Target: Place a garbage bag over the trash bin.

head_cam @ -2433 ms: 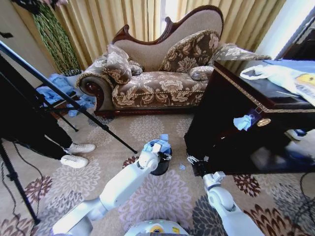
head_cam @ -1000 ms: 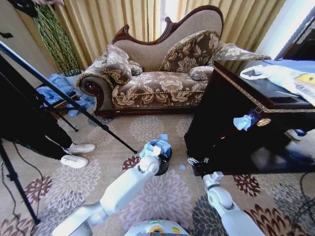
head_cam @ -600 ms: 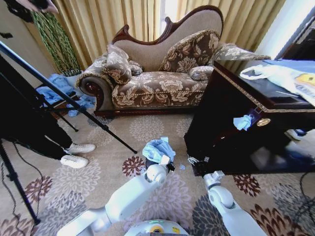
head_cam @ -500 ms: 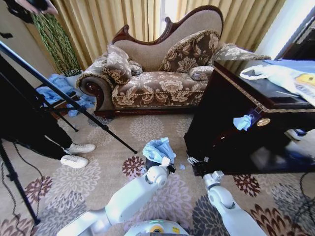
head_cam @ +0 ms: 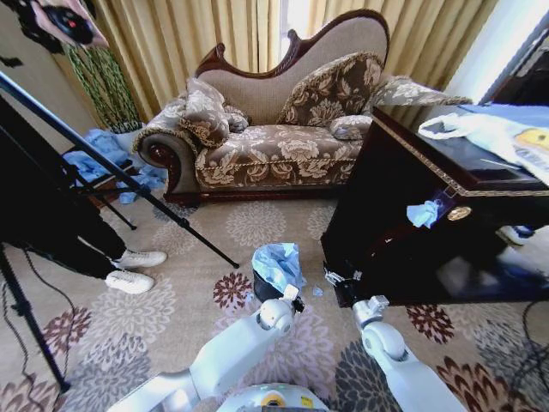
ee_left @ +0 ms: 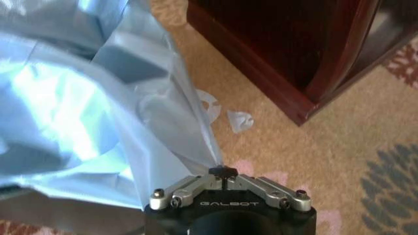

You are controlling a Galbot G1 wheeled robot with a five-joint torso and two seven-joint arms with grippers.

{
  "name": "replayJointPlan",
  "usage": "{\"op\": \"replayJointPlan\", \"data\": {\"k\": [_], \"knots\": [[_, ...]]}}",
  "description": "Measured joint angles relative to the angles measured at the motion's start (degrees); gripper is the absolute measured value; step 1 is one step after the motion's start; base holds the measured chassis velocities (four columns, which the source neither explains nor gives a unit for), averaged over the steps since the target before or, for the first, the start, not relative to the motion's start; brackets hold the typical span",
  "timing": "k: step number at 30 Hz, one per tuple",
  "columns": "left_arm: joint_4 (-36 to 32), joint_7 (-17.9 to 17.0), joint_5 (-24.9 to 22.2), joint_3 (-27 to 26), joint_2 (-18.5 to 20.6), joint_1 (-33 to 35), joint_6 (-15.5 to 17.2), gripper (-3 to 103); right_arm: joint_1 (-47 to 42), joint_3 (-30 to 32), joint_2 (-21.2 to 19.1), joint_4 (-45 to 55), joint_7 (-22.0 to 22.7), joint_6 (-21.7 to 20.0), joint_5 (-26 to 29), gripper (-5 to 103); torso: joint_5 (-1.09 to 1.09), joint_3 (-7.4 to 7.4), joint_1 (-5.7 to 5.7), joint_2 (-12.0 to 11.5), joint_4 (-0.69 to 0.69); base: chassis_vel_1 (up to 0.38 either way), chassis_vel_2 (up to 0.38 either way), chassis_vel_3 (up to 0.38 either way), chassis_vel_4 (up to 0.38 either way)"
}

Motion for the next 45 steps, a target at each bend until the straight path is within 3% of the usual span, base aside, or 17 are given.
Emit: {"op": "replayJointPlan", "data": {"k": [6,17,23,27,28,30,31,33,34,37,38,40,41,45], "knots": [[0.7,-0.1,0.9,-0.2,0.2,0.9,-0.4,0,-0.1,0.2,-0.1,-0.2,0.0,0.2,0.0,100,0.0,0.0,0.0,0.0,0.0,0.0,0.0,0.0,0.0],[2.3,-6.0,1.4,-5.9,0.7,4.5,-3.9,0,-0.2,0.6,0.1,-1.7,-0.3,0.5,0.0,100,0.0,0.0,0.0,0.0,0.0,0.0,0.0,0.0,0.0],[3.4,-6.7,1.8,-9.3,0.9,5.3,-5.0,-3,-0.1,0.6,0.0,-2.3,-0.5,0.5,0.0,100,0.0,0.0,0.0,0.0,0.0,0.0,0.0,0.0,0.0],[3.5,-5.1,2.7,-9.9,1.2,5.4,-7.2,12,0.0,0.6,0.1,-2.8,-0.6,0.5,0.0,100,0.0,0.0,0.0,0.0,0.01,0.0,0.0,0.0,0.0],[3.5,-4.6,3.0,-10.0,1.1,5.3,-7.9,12,0.0,0.6,0.1,-2.8,-0.6,0.5,0.0,100,0.0,0.0,0.0,0.0,0.01,0.0,0.0,0.0,0.0],[3.5,-2.8,4.1,-10.0,1.0,5.0,-11.3,23,0.1,0.4,0.1,-2.8,-0.6,0.5,0.0,100,0.0,0.0,0.0,0.0,0.0,0.0,0.0,0.0,0.0],[3.5,-2.8,4.1,-10.0,1.0,5.0,-11.3,23,0.1,0.4,0.1,-2.8,-0.6,0.5,0.0,100,0.0,0.0,0.0,0.0,0.0,0.0,0.0,0.0,0.0],[3.5,0.3,6.3,-9.9,1.1,5.0,-15.8,33,0.4,0.4,0.1,-2.7,-0.6,0.5,0.0,100,0.0,0.0,0.0,0.0,0.0,0.0,0.0,0.0,0.0],[3.5,0.3,6.3,-9.9,1.1,5.0,-15.8,33,0.4,0.4,0.1,-2.7,-0.6,0.5,0.0,100,0.0,0.0,0.0,0.0,0.0,0.0,0.0,0.0,0.0],[3.2,6.7,12.0,-8.3,2.4,5.9,-20.4,49,0.7,0.4,-0.2,-2.5,-0.6,0.5,0.2,100,0.0,0.0,0.0,0.0,0.0,0.0,0.0,0.0,0.0],[3.2,6.7,12.0,-8.3,2.4,5.9,-20.4,49,0.7,0.4,-0.2,-2.5,-0.6,0.5,0.2,100,0.0,0.0,0.0,0.0,0.0,0.0,0.0,0.0,0.0],[3.0,10.3,15.6,-7.3,3.0,6.7,-21.5,55,0.8,0.5,-0.4,-2.4,-0.6,0.5,0.2,100,0.0,0.0,0.0,0.0,0.01,0.0,0.0,0.0,0.0],[3.0,11.3,17.3,-6.7,3.2,7.0,-21.8,66,0.8,0.5,-0.5,-2.2,-0.6,0.5,0.3,100,0.0,0.0,0.0,0.0,0.0,0.0,0.0,0.0,0.0],[2.0,11.8,18.5,-5.5,3.7,8.1,-22.1,77,0.6,0.5,-0.9,-1.9,-0.7,0.6,0.5,100,0.0,0.0,0.0,0.0,0.0,0.0,0.0,0.0,0.0]]}}
